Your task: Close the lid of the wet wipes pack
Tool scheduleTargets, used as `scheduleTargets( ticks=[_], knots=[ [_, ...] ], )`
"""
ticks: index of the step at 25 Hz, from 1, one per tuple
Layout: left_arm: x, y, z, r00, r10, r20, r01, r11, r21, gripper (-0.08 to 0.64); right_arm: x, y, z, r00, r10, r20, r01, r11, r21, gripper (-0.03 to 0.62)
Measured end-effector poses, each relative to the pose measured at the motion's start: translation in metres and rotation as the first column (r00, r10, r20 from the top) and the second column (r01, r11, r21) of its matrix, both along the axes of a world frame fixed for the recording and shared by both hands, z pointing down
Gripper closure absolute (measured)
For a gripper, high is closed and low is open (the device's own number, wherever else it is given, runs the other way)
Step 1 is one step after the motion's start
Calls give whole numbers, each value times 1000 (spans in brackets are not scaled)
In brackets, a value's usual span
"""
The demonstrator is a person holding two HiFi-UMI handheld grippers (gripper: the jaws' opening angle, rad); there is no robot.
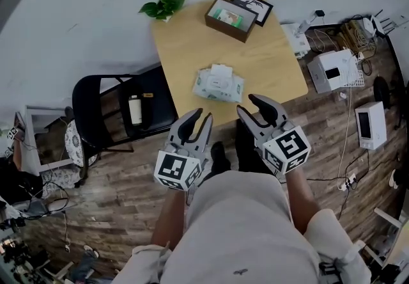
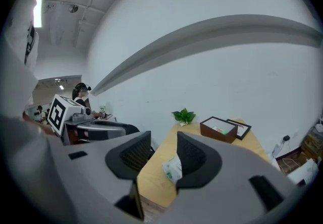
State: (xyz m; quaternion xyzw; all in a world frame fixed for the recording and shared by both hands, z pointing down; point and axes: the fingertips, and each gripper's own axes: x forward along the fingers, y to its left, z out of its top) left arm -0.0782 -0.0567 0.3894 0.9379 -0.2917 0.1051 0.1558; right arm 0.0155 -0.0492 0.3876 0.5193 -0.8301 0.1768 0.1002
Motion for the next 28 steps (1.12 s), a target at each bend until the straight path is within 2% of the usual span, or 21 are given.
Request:
scheduleTargets(
  ticks=[13,28],
  knots=[
    [28,-51,4,989,-145,37,145,989,-10,476,32,-76,29,987,-161,9,162,986,-48,443],
    [49,-71,14,956,-280,90,283,959,-22,477,46,-124,94,948,-316,25,316,937,-145,437]
  ],
)
